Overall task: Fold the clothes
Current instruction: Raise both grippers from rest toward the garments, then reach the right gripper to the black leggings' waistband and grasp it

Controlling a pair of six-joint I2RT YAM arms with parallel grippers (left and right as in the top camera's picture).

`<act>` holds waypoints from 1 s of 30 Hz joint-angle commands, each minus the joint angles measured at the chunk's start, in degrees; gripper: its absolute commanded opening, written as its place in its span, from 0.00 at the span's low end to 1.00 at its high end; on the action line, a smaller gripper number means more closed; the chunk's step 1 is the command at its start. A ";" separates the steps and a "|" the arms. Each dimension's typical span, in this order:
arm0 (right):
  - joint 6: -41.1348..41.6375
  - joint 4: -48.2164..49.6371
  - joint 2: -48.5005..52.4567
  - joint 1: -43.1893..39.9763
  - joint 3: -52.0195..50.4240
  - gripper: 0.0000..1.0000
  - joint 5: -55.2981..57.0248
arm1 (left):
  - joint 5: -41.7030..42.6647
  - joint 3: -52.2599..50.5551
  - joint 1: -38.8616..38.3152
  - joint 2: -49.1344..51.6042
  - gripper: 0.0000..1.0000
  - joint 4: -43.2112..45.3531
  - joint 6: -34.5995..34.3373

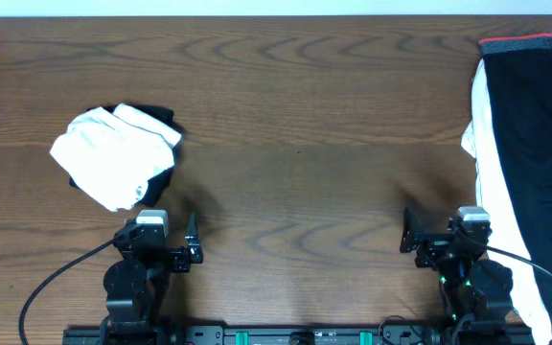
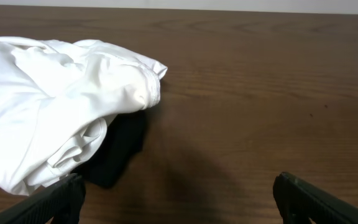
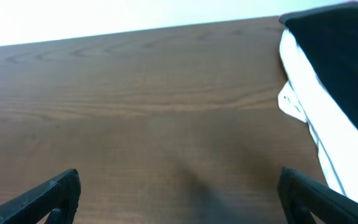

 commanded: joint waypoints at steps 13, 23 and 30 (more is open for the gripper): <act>4.50 4.61 -0.11 -0.37 0.52 0.99 -17.68 | 7.23 2.29 0.13 -0.13 0.98 0.96 -11.13; 11.63 3.48 20.61 -0.39 17.40 0.99 -16.92 | 7.23 28.94 0.13 23.78 0.98 -7.74 -16.55; 4.20 -16.26 49.00 -0.48 40.11 0.99 -10.88 | 7.21 52.98 0.13 50.51 0.98 -24.65 -16.52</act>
